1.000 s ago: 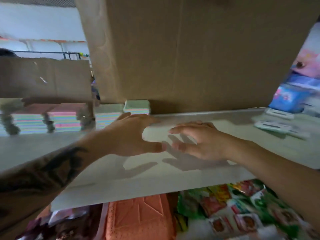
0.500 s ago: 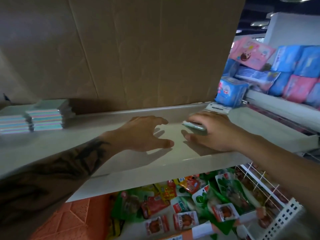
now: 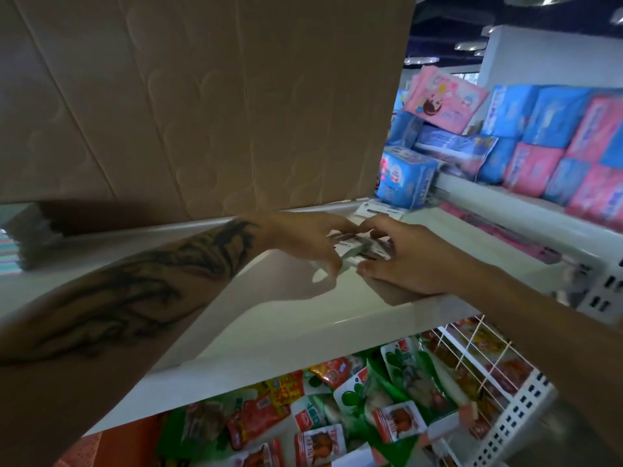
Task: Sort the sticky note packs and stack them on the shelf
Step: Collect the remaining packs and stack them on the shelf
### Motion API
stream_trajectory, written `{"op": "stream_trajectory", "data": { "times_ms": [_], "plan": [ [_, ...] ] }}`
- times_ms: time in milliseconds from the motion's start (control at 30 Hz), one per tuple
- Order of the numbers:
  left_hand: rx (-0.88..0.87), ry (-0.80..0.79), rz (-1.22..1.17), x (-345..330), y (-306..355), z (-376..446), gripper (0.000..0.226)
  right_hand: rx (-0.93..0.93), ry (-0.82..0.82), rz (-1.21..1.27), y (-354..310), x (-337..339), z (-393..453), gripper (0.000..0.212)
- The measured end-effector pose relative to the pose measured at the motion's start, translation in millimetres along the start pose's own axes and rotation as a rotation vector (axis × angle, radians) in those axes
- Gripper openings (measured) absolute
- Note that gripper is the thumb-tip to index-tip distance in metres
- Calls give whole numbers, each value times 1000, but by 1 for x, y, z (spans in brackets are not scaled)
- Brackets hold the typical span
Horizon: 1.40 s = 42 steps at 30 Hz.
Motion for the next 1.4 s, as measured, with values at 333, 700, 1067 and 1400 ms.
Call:
{"op": "stream_trajectory", "data": {
  "times_ms": [333,700,1067,1400],
  "plan": [
    [139,167,45,17,-43,-61,77,133,3,90,-36,-7,1,41],
    [383,363,200,68,-143,-266,96,389,-142,194,-203,-84,20,38],
    [566,375,170,105,-254,-426,95,568,-210,244,-380,-168,35,34],
    [436,273,68,104,-302,-463,108,500,-197,214,-422,-186,31,44]
  ]
}}
Point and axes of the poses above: each hand's wrist, its own z-axis towards the middle knuckle, its own x-axis out of the back of the hand, y = z × x, the point moved 2 cm from there along z, towards the middle knuckle, and after that the axes turned 11 degrees about y, right-handed, at the moved point
